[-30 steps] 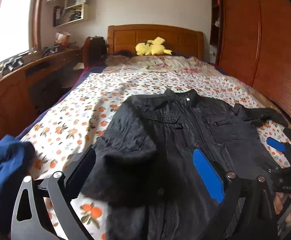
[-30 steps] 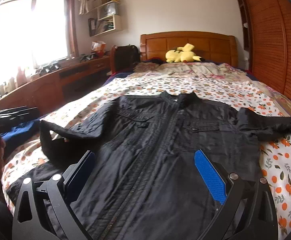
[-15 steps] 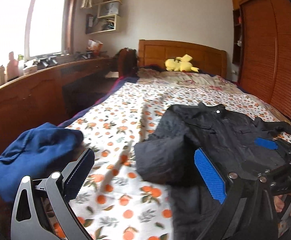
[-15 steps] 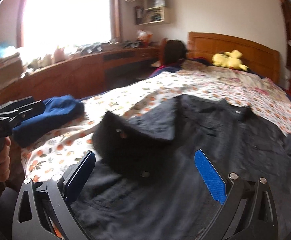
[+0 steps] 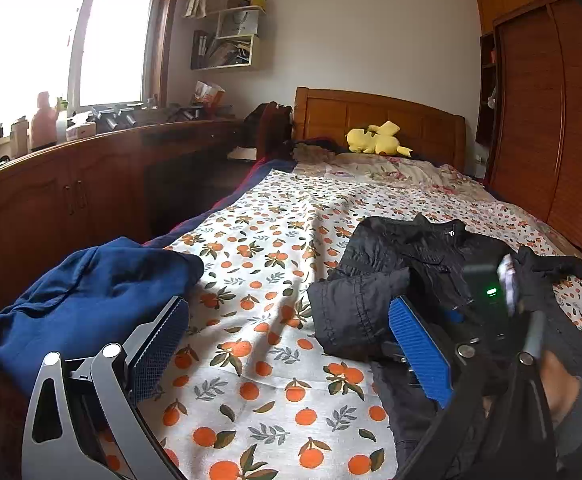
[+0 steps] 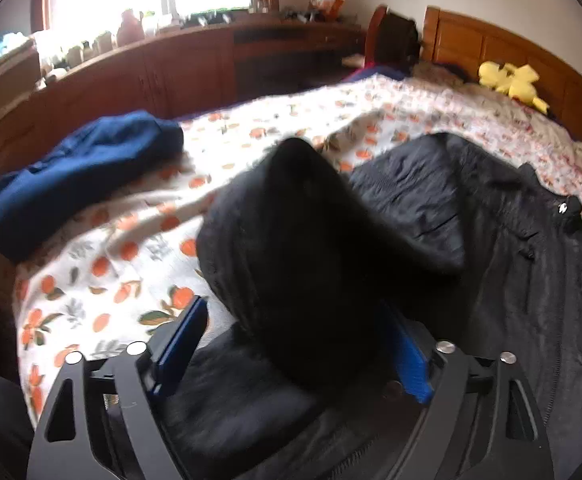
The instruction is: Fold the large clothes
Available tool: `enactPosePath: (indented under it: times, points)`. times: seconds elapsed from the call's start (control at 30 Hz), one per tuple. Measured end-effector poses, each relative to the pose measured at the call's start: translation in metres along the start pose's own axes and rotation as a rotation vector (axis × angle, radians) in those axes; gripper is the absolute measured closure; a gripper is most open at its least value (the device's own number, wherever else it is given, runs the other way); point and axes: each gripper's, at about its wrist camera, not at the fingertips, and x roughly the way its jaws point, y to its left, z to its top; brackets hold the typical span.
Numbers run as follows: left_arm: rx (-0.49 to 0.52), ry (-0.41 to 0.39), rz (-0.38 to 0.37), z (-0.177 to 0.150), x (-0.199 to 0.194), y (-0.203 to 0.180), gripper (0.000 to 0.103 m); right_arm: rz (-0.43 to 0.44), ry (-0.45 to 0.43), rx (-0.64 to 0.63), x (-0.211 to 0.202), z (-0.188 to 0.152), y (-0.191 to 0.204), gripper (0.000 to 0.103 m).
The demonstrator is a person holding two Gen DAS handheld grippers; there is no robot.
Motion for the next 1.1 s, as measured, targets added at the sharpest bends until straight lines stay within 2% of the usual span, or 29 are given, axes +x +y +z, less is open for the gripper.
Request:
enactPosePath:
  times: [0.07, 0.1, 0.13, 0.2, 0.23, 0.43, 0.63, 0.7, 0.83, 0.97, 1.1]
  points:
    - [-0.004, -0.002, -0.005, 0.0, -0.001, 0.002, 0.002, 0.011, 0.021, -0.007, 0.007, -0.001, -0.002, 0.039]
    - [-0.006, -0.003, -0.006, 0.0, -0.001, 0.003, 0.002, 0.028, 0.026, -0.009, 0.007, -0.001, -0.003, 0.052]
    - [-0.005, -0.002, -0.008, 0.0, -0.001, 0.002, 0.002, 0.039, 0.028, -0.008, 0.005, -0.002, -0.005, 0.07]
    - [-0.005, 0.0, -0.01, 0.0, -0.001, 0.002, 0.002, 0.062, 0.015, -0.012, -0.001, -0.001, -0.006, 0.084]
    - [-0.002, 0.002, -0.013, 0.001, -0.001, 0.0, 0.002, 0.056, -0.014, -0.03, -0.012, 0.0, -0.005, 0.087]
    - [0.013, 0.004, -0.037, 0.001, 0.001, -0.014, 0.002, 0.032, -0.191, -0.017, -0.081, 0.016, -0.024, 0.093]
    - [0.034, 0.009, -0.066, 0.0, 0.006, -0.034, 0.002, -0.063, -0.349, 0.065, -0.16, 0.018, -0.077, 0.095]
    - [0.044, 0.013, -0.078, 0.0, 0.007, -0.044, 0.002, -0.093, -0.365, 0.088, -0.174, 0.014, -0.094, 0.095]
    - [0.062, 0.017, -0.1, -0.001, 0.01, -0.058, 0.002, -0.164, -0.344, 0.169, -0.188, -0.007, -0.137, 0.096]
    - [0.078, 0.02, -0.127, -0.002, 0.014, -0.074, 0.002, -0.204, -0.249, 0.231, -0.17, -0.034, -0.172, 0.095]
    - [0.088, 0.023, -0.153, -0.002, 0.018, -0.09, 0.002, -0.228, -0.137, 0.24, -0.143, -0.064, -0.181, 0.092]
